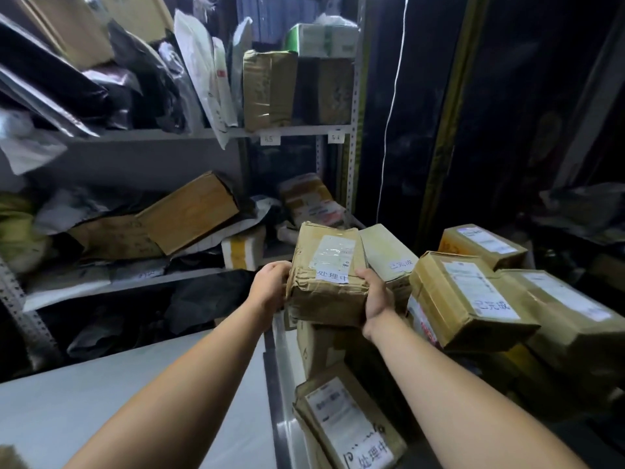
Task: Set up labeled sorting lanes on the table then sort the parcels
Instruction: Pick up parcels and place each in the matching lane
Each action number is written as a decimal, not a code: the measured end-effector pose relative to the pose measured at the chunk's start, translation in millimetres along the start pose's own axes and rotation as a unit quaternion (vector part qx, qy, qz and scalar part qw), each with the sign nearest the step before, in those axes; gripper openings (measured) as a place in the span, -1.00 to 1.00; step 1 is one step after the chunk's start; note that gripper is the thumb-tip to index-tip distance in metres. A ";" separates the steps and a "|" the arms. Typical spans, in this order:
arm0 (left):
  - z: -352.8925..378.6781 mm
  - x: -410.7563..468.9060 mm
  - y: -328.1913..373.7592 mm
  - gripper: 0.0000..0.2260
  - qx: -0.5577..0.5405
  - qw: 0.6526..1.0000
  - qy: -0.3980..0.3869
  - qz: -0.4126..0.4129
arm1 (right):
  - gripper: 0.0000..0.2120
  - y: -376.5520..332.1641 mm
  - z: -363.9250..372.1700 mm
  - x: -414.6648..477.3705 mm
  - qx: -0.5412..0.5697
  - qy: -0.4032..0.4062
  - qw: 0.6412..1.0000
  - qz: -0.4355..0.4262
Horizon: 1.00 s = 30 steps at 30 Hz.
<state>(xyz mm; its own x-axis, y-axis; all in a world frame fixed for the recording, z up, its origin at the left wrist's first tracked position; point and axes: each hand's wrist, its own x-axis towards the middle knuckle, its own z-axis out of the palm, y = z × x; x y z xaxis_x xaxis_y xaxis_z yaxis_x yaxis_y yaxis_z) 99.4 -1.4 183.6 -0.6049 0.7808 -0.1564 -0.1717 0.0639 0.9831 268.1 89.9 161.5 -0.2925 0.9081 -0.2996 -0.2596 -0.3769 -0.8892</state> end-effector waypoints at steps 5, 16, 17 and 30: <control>13.1 6.7 -3.6 -0.87 0.023 0.999 0.031 -0.001 | -0.62 -3.6 -7.2 10.7 0.014 0.009 1.000 0.016; 12.8 4.1 -28.3 -0.85 0.072 0.995 0.069 -0.007 | -0.66 -3.6 -13.7 18.2 0.002 -0.008 1.000 0.018; 10.5 4.3 -34.8 -0.87 0.091 0.993 0.070 -0.020 | -0.66 -4.2 -10.6 18.1 0.007 -0.007 1.000 0.020; 15.9 0.4 -84.2 -0.02 0.067 0.949 -0.066 -0.301 | -0.59 -4.7 -8.0 24.3 0.003 0.027 0.999 0.022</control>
<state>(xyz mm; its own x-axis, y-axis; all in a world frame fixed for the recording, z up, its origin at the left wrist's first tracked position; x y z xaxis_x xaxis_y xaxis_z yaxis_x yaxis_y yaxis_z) 126.0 3.4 102.2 -0.3244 0.6475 -0.6896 -0.3503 0.5949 0.7234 269.5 115.2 155.6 -0.2528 0.8993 -0.3568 -0.2530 -0.4174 -0.8728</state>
